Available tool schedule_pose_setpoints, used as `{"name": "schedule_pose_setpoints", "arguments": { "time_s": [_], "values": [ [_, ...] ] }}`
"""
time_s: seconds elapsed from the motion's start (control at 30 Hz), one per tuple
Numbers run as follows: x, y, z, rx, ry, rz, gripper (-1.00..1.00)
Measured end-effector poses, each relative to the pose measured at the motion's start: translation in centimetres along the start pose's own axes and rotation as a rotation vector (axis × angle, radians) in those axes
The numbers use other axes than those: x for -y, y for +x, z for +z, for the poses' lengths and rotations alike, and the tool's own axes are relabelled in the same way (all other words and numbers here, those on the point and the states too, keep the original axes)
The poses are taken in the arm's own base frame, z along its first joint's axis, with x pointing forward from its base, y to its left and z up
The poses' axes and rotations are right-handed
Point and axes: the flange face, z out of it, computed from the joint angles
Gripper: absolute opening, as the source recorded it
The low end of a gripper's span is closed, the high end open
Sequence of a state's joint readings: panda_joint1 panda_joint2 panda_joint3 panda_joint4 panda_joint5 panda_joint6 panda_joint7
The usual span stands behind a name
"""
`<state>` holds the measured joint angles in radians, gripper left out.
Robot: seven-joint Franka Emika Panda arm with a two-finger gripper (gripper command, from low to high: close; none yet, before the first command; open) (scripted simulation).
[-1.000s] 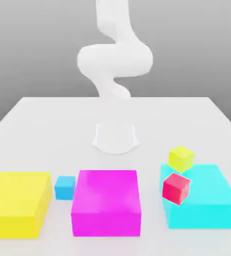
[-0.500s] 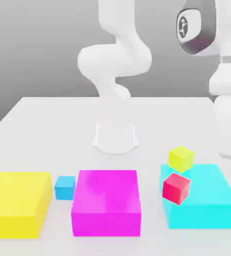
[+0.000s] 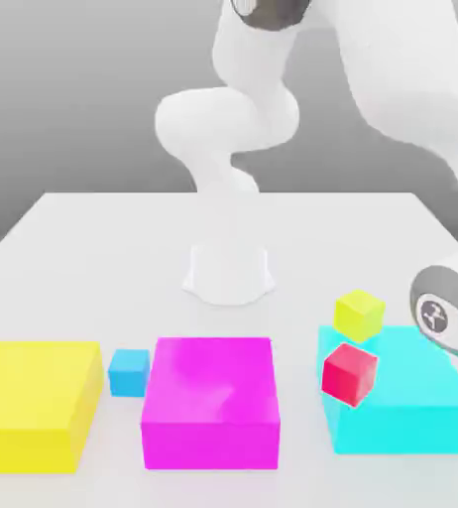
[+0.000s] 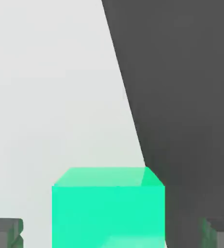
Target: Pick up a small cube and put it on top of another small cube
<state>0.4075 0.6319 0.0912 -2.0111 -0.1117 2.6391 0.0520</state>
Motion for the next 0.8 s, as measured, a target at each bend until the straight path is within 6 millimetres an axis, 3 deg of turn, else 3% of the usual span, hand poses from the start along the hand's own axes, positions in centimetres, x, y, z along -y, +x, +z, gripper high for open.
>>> {"name": "schedule_pose_setpoints", "arguments": {
  "time_s": [0.17,0.3,0.4,0.53,0.73,0.8],
  "values": [
    [0.0,0.0,0.1,0.002,0.000,-0.001,-1.00],
    [-0.5,-0.2,-5.1,0.002,-0.003,0.000,-1.00],
    [-6.8,-3.1,-7.5,0.004,-0.047,0.018,-1.00],
    [-15.1,-8.8,-9.9,0.017,-0.095,0.050,-1.00],
    [-25.0,-20.8,-12.1,0.045,-0.117,0.123,-1.00],
    [-27.2,-25.3,-12.4,0.051,-0.110,0.152,-1.00]
  ]
}}
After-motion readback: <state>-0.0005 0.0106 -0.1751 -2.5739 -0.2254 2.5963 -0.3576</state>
